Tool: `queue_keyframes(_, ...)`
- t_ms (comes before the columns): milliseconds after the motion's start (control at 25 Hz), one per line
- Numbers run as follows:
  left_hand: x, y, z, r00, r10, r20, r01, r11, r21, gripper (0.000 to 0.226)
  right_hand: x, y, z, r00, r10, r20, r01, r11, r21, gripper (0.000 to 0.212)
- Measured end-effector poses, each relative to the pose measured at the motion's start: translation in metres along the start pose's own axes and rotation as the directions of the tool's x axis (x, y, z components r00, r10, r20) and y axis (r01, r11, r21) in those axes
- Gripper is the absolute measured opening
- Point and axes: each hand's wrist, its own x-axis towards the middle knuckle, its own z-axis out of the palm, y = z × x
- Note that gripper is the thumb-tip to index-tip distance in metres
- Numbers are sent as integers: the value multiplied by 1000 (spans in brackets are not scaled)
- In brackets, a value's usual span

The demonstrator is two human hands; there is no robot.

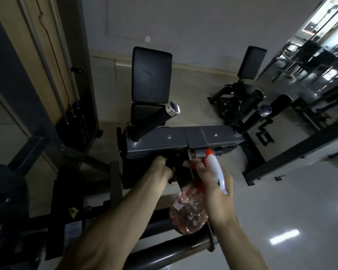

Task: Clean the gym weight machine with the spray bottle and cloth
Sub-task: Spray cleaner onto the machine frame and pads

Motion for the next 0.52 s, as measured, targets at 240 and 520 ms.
queue_keyframes(240, -5, 57, -58, 992, 92, -83, -103, 984, -145, 27, 3, 12, 10, 997, 77, 29, -79, 994, 77, 21)
queue_keyframes(520, -11, 14, -14, 1000, -1, -1, 1, 999, -38, 27, 8, 36, 15, 997, 50, 58, -54, 995, 80, 17)
